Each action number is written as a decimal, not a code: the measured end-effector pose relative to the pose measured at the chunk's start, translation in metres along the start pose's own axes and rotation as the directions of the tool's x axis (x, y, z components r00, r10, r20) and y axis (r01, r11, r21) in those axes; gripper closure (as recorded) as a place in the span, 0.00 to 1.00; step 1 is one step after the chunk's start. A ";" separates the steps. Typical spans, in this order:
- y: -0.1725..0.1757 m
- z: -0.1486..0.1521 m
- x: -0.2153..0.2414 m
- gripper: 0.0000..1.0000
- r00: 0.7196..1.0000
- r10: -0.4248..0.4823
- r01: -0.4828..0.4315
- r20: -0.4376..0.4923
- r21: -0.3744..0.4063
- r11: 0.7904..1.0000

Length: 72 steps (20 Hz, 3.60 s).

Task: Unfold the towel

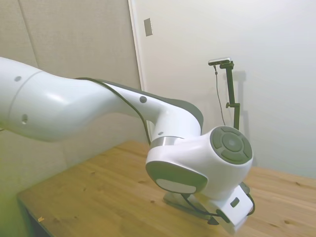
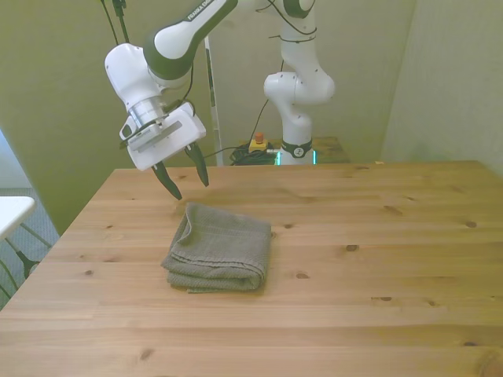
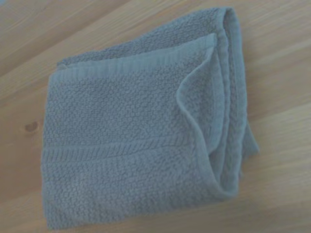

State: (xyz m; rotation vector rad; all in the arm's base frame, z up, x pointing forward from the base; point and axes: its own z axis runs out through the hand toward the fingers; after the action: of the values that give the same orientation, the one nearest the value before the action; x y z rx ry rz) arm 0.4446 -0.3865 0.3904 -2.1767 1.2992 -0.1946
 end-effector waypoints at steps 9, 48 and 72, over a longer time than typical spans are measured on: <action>-0.013 0.022 -0.006 1.00 0.999 -0.038 0.038 -0.002 0.067 0.997; -0.047 0.009 -0.017 1.00 0.990 -0.135 0.138 -0.032 0.161 0.977; -0.188 0.129 -0.247 0.00 0.892 -0.433 0.427 -0.133 -0.067 0.901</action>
State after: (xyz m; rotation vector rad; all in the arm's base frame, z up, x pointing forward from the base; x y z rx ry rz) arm 0.5128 -0.0602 0.4305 -2.4981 0.8754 -0.5170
